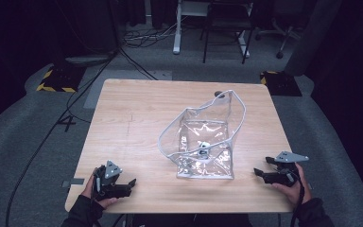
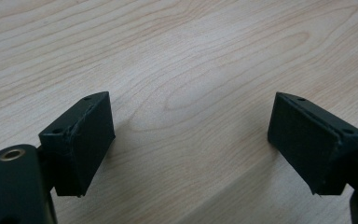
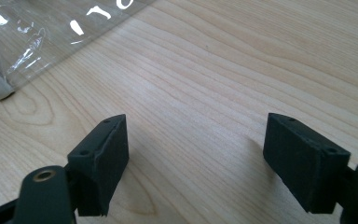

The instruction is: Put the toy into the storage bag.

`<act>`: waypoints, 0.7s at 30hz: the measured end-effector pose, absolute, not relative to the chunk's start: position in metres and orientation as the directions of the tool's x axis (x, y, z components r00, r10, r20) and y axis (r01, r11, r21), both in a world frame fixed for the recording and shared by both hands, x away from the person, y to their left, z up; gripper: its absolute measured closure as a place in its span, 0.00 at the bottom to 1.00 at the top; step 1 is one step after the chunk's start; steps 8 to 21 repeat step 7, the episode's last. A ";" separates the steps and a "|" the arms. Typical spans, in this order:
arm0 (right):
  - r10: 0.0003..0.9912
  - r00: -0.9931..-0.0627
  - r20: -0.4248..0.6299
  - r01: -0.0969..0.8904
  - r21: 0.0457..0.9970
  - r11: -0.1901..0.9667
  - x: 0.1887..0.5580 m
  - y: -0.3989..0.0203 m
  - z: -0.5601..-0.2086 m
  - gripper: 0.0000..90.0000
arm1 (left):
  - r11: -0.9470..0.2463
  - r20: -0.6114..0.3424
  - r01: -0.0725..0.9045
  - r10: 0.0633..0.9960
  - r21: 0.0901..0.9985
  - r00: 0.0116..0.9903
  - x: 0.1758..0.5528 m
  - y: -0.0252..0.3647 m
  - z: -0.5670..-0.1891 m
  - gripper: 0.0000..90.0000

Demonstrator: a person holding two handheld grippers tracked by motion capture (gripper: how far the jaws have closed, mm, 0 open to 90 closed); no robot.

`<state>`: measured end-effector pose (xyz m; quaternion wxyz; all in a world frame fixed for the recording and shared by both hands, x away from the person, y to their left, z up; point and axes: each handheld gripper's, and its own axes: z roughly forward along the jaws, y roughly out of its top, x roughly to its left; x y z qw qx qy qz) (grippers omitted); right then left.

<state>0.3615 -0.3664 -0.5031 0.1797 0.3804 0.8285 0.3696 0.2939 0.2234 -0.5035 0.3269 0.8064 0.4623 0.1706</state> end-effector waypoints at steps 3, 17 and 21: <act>0.764 -0.646 -0.014 0.500 0.748 0.436 0.361 -0.366 -0.503 0.25 | -0.360 -0.028 0.634 0.856 0.685 0.517 0.294 0.223 -0.503 0.16; 0.763 -0.646 -0.014 0.499 0.749 0.436 0.361 -0.366 -0.503 0.25 | -0.365 -0.028 0.636 0.854 0.680 0.520 0.295 0.223 -0.503 0.16; 0.763 -0.646 -0.014 0.499 0.749 0.436 0.361 -0.366 -0.503 0.25 | -0.365 -0.028 0.636 0.854 0.680 0.520 0.295 0.223 -0.503 0.16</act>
